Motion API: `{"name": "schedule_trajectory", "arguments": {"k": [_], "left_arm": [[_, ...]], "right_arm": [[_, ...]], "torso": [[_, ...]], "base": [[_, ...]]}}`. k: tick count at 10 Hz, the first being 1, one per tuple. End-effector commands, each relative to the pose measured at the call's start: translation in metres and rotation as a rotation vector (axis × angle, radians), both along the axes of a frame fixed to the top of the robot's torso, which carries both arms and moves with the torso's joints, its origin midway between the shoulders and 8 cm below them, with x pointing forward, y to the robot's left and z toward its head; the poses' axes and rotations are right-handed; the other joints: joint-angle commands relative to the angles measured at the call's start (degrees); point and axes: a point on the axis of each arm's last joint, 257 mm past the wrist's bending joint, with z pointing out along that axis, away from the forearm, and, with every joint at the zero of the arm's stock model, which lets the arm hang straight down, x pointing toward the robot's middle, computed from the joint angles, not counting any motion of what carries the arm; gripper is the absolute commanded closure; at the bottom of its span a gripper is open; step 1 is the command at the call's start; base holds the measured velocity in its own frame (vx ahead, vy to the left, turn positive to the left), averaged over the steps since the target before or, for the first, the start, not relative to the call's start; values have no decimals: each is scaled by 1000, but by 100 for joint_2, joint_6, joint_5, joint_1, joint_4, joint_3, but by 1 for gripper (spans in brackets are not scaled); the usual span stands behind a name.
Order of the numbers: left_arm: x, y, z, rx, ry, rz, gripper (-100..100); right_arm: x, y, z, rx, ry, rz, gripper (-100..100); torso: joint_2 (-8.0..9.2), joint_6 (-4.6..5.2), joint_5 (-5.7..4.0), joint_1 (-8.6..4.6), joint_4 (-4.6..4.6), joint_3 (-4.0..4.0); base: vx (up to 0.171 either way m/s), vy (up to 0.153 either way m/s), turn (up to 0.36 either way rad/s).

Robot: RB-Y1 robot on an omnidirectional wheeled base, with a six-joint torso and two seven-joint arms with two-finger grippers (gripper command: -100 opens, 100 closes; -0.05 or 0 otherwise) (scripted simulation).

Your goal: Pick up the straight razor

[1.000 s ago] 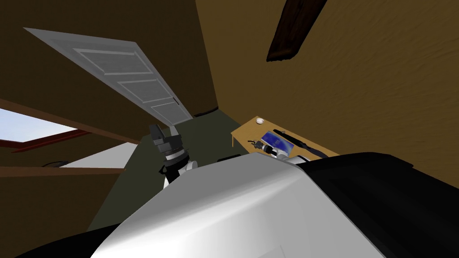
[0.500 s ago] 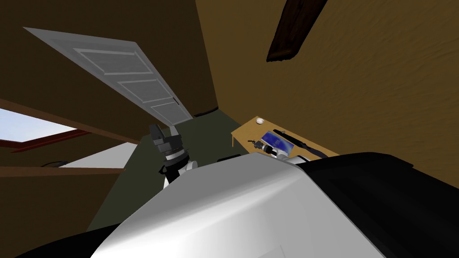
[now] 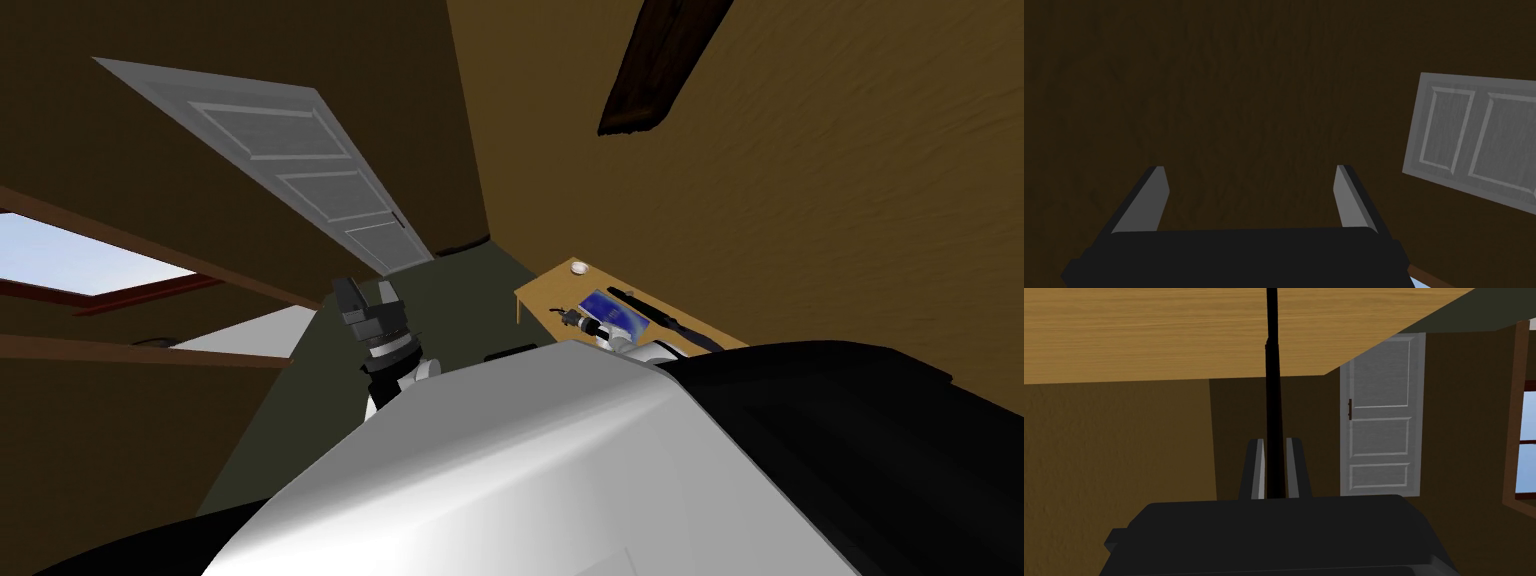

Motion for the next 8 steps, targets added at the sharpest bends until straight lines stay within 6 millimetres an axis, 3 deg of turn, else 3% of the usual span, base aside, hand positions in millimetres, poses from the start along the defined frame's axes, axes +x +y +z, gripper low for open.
{"name": "schedule_trajectory", "arguments": {"k": [1,3,5,6,7,8], "left_arm": [[0,0,0,0,0,0,0],[0,0,0,0,0,0,0],[0,0,0,0,0,0,0],[0,0,0,0,0,0,0],[0,0,0,0,0,0,0],[0,0,0,0,0,0,0]], "right_arm": [[14,5,0,-1,2,-14,100],[33,10,3,-1,1,-29,100],[33,10,3,-1,1,-29,100],[52,15,6,-1,-1,-45,100],[42,13,5,-1,0,-35,100],[45,14,5,0,-1,-38,0]], "torso": [[0,0,0,0,0,0],[13,5,-2,-15,1,6],[-9,7,1,-4,-2,-4],[-38,5,4,10,-7,-20],[-28,-3,2,8,-4,-16],[-33,7,3,9,-7,-18]], "base": [[-154,-70,81],[-186,-82,71],[-49,-24,10],[-90,-30,74],[-58,-20,41],[-7,-2,-6]]}}
